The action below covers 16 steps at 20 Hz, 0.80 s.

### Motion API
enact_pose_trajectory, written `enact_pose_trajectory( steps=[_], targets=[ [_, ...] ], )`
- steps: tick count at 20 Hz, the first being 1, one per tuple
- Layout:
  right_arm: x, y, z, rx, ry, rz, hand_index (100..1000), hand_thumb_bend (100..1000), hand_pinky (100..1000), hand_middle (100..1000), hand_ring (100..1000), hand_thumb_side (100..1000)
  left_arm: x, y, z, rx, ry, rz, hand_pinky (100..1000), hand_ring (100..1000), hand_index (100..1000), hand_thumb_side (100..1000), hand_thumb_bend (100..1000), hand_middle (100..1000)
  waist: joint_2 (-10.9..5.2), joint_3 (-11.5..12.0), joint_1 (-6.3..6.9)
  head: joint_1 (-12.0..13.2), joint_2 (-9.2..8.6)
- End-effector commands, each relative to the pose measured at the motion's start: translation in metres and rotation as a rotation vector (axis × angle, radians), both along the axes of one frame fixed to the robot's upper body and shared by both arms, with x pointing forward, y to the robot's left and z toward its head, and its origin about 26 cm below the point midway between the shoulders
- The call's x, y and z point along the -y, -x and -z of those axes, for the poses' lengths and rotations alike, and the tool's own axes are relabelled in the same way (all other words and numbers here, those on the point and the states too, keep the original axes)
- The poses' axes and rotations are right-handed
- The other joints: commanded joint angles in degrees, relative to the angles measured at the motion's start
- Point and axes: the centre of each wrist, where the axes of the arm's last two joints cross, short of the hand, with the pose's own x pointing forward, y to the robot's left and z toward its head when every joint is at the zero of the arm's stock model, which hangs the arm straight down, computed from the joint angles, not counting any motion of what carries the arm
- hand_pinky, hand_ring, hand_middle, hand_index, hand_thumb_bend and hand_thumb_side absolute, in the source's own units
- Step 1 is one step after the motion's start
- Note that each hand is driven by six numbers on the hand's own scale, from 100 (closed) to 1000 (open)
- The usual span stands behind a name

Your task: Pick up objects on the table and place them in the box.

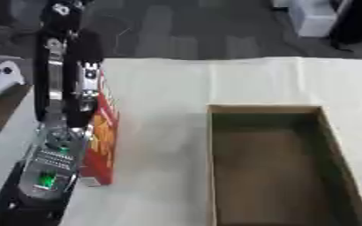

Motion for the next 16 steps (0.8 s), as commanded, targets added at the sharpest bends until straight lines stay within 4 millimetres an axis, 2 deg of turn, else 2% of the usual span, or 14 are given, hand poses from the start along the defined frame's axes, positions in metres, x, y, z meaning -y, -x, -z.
enact_pose_trajectory(
  steps=[1, 16],
  targets=[
    [0.0008, 0.0035, -0.0061, 0.029, 0.002, 0.005, 682, 100, 588, 753, 757, 758, -0.0012, 0.0019, -0.0078, 0.028, -0.008, 0.007, 869, 788, 930, 980, 100, 819, -1.24, -0.1, -0.2, 0.03, 0.21],
    [0.0049, 0.0037, -0.0048, 0.017, 0.023, 0.034, 669, 100, 585, 748, 750, 732, -0.0041, 0.0021, -0.007, 0.025, 0.0, -0.012, 864, 786, 927, 973, 100, 817, -2.01, -0.22, -0.69, 0.12, 1.61]
  ],
)
